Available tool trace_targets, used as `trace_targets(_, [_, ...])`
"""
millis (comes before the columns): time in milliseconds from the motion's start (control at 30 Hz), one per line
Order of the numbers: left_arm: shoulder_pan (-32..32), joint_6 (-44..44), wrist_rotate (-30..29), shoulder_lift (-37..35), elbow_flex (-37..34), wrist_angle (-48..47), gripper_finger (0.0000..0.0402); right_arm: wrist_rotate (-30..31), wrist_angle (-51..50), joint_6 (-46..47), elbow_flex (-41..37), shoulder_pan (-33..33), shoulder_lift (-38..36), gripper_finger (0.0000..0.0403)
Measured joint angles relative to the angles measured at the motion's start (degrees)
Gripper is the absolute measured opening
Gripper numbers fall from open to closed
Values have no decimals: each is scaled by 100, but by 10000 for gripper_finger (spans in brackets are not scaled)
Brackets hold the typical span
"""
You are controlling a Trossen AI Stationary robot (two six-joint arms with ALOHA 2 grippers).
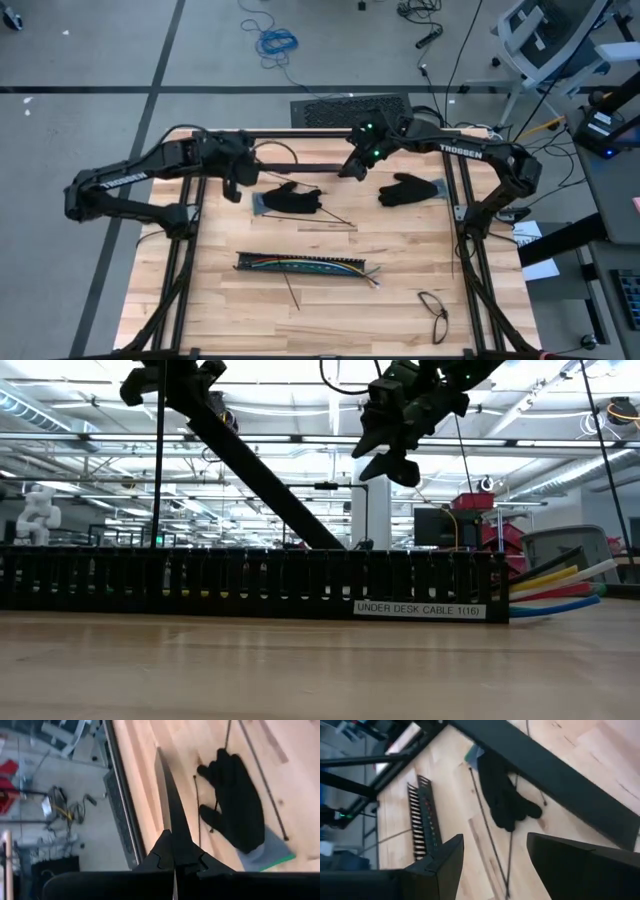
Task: Ziptie cables
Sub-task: Close the cable duct
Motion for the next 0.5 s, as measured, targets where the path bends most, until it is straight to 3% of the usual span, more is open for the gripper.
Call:
trace_targets(167, [-415,-423,108,11,-2,349,0,-280,-39,106,0,-58,23,212])
trace_targets(333, [-592,-1136,910,11,281,360,0,-816,-13,153,2,-58,226,212])
trace_targets(500, [-689,-1049,670,-10,394,285,0,-1539,24,8,2,-5,539,212])
